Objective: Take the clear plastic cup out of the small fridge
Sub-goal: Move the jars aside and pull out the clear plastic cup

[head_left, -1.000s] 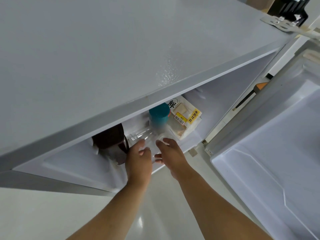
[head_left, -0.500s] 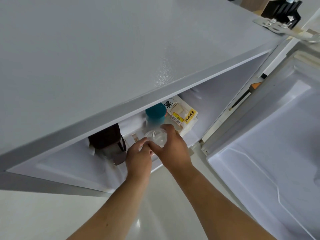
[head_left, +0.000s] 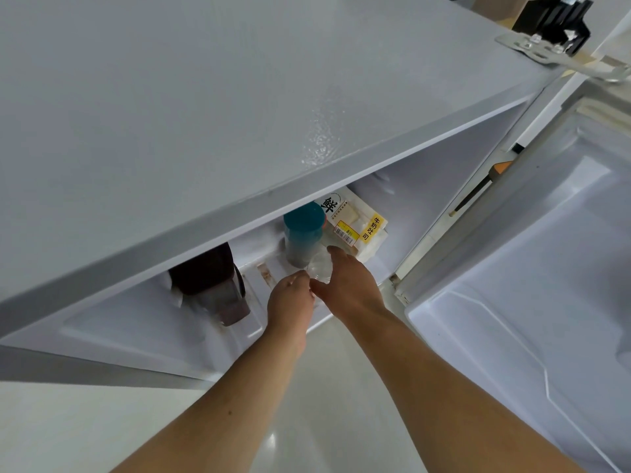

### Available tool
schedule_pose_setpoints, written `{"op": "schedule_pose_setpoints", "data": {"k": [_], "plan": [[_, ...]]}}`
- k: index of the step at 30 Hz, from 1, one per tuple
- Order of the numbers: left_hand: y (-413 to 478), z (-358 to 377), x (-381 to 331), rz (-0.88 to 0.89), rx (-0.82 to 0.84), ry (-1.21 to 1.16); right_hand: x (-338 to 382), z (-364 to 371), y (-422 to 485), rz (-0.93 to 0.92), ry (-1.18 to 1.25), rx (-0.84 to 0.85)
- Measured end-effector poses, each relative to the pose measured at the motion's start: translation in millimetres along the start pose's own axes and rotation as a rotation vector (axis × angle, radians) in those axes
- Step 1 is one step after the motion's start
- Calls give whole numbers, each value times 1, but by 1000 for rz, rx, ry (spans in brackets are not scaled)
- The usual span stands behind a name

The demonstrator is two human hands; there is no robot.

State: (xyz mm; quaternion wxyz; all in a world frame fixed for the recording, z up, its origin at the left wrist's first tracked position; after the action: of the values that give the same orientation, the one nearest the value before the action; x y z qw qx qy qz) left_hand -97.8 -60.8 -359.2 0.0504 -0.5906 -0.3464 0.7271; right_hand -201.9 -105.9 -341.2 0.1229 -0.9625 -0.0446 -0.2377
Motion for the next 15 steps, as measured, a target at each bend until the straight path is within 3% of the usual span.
{"op": "schedule_pose_setpoints", "data": {"k": [9,13,15], "plan": [[-12,-16,3,12,-69,-58,-14,1,-24,-21,-58,-105],[-42,-39,-8,189,-187,-134,2,-12,-48,-137,-34,-307],[-61,-47,-19,249,-261,-196,31,-21,-48,-180,99,-303]]}}
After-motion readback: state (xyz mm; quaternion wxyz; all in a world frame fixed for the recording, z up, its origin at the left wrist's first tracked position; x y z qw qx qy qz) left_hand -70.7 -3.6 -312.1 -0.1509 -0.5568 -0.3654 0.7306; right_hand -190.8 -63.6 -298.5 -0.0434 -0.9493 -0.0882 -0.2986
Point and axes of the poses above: each hand's wrist, its own y-axis towards the middle knuckle, its own z-axis out of the palm, x = y × z, the point moved 1 cm from there along y, towards the middle knuckle, and after that the axes turned 2 degrees about -y, right-handed, at the moved point
